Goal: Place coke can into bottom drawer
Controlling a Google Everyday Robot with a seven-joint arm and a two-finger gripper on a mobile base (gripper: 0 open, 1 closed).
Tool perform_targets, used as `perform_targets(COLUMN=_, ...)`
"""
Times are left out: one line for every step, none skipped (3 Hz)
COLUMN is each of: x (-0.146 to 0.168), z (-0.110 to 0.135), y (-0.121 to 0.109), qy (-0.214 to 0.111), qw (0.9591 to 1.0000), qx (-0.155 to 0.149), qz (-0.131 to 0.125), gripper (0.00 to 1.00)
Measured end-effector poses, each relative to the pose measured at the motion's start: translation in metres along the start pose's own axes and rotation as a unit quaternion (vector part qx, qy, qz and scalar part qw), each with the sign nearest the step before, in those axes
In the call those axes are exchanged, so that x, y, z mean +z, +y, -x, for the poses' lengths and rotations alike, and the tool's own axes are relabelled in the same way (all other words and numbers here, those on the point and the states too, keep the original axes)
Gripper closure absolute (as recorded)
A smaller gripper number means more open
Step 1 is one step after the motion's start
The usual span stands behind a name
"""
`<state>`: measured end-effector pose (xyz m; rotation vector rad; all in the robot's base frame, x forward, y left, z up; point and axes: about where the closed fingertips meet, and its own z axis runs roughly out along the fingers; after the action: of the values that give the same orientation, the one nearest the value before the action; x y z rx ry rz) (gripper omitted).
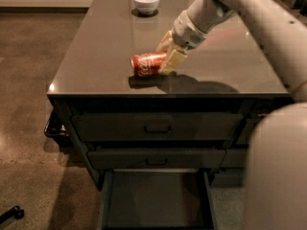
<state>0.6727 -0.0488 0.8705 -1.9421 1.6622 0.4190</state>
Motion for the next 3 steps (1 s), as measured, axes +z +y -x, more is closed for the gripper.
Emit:
perform_targets(x=-0.005, z=0.013, y=0.029, qy=0.004, qw=0.9998, qx=-0.004, qz=-0.02, gripper=1.0)
perform_targets(x=-0.008, z=0.021, y=0.061, qy=0.014, qw=0.9988, qx=0.004, qz=-0.047, gripper=1.0)
perform_targets(x=0.006, z=0.011, y=0.092, qy=0.006, qw=0.9979, qx=0.017, qz=-0.062, gripper=1.0)
